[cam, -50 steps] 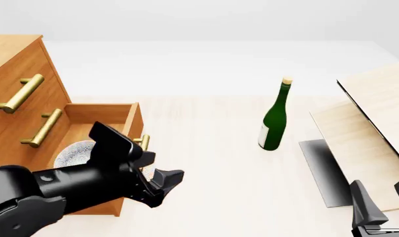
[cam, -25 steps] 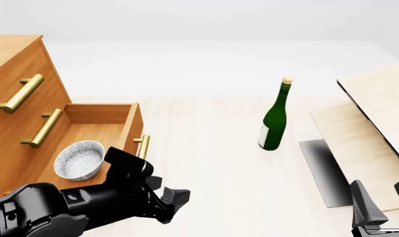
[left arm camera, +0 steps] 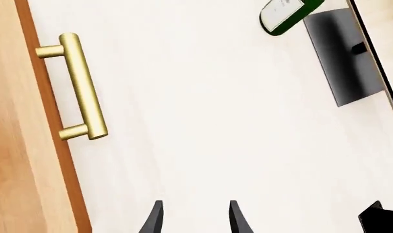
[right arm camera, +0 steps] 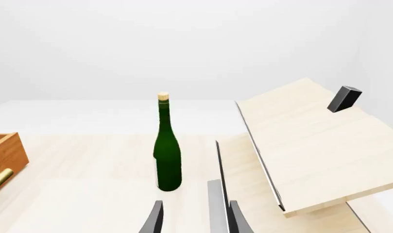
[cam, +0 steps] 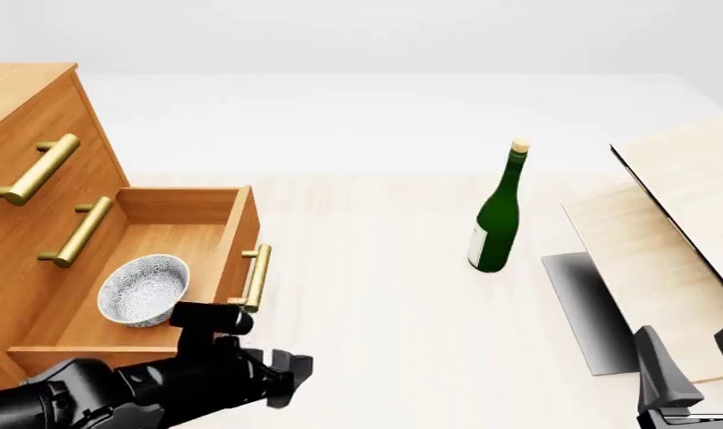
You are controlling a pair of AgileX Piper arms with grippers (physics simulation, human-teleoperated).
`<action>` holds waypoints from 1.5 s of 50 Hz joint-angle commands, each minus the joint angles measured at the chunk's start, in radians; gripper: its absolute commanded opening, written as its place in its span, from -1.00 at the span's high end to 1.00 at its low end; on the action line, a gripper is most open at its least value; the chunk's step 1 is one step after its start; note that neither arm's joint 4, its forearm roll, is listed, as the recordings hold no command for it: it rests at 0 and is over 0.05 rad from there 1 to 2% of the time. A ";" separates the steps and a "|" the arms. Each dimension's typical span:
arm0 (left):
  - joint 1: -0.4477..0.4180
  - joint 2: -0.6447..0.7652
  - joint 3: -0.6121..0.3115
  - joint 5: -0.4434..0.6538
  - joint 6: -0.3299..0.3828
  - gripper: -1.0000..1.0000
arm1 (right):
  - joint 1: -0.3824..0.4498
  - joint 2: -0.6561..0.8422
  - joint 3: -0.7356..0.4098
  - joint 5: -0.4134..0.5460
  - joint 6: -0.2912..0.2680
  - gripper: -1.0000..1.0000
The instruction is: Put the bowl in the bottom drawer of the cabinet and close it.
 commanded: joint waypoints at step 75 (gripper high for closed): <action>1.003 0.225 0.166 -0.255 0.540 -1.00 | 0.000 0.000 0.000 0.000 0.000 -1.00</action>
